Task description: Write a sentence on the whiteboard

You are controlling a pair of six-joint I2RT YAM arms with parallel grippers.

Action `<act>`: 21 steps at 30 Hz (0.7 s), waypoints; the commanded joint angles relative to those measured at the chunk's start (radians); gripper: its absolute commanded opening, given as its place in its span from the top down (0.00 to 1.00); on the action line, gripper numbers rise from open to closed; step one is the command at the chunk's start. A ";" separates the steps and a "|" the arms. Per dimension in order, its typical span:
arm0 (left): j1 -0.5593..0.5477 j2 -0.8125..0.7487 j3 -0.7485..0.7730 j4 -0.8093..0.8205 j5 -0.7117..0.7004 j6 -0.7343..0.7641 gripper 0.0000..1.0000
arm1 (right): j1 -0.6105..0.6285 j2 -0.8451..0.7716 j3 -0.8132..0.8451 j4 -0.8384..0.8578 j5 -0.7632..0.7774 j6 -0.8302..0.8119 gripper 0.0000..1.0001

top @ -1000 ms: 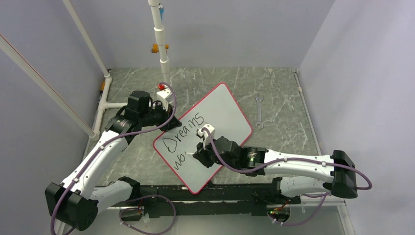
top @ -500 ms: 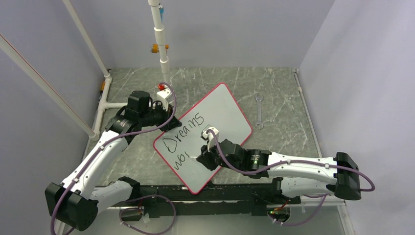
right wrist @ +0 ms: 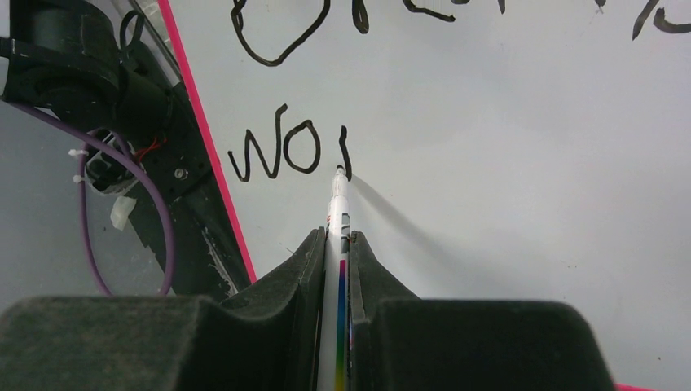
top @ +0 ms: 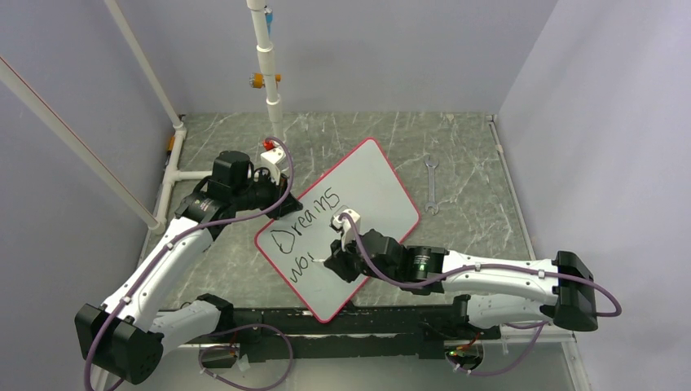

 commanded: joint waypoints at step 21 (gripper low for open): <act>-0.008 -0.031 -0.010 0.032 -0.009 0.102 1.00 | -0.013 0.023 0.128 -0.049 0.109 -0.031 1.00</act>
